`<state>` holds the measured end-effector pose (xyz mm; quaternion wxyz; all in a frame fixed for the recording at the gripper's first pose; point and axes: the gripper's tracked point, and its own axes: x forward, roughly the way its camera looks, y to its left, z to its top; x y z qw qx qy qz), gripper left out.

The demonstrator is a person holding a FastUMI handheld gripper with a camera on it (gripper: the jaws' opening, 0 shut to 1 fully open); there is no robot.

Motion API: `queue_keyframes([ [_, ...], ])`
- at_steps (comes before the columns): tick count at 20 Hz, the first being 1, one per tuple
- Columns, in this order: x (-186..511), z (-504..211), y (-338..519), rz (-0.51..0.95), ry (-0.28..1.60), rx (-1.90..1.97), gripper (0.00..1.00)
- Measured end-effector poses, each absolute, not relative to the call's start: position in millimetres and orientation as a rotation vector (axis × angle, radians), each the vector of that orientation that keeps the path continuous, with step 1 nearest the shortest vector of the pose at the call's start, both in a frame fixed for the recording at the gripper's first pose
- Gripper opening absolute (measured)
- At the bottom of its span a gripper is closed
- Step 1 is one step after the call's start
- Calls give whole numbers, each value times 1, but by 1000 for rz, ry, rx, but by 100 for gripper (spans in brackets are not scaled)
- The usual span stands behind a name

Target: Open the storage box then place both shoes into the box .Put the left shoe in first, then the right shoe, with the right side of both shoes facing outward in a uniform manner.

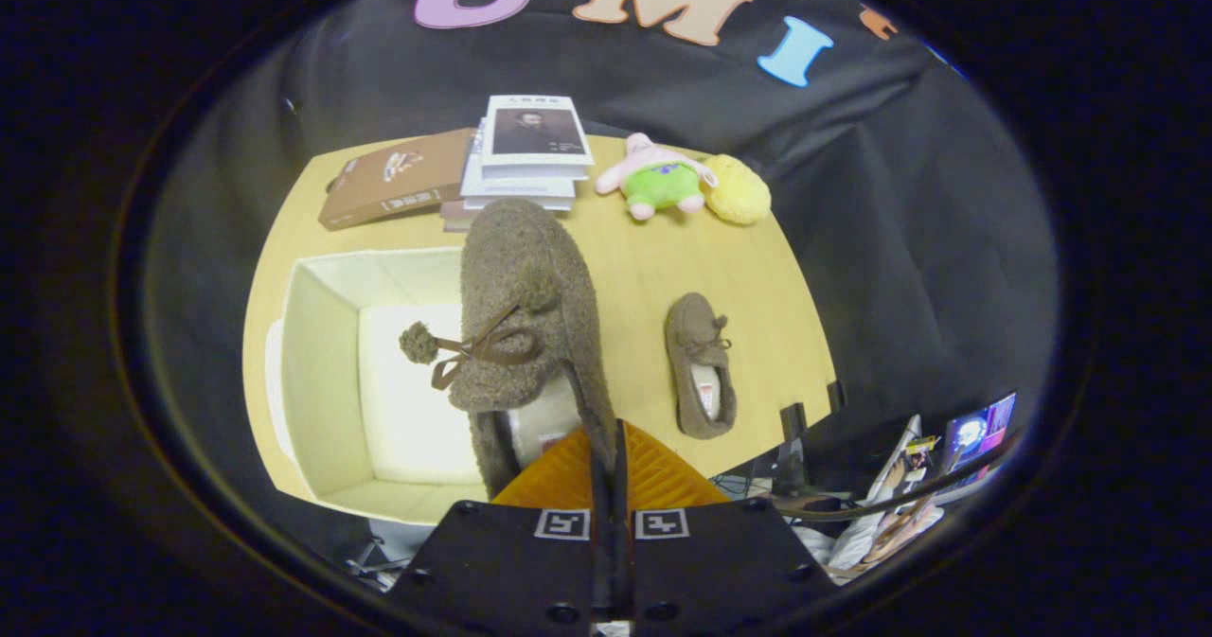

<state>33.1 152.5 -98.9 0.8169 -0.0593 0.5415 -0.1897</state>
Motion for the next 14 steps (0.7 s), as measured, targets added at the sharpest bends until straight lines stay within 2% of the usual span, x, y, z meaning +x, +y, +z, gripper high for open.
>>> queue_keyframes([
  [7, 52, -102, 233, -344, 1164, -76, 4],
  [14, 64, -153, 268, -337, 1246, -29, 4],
])
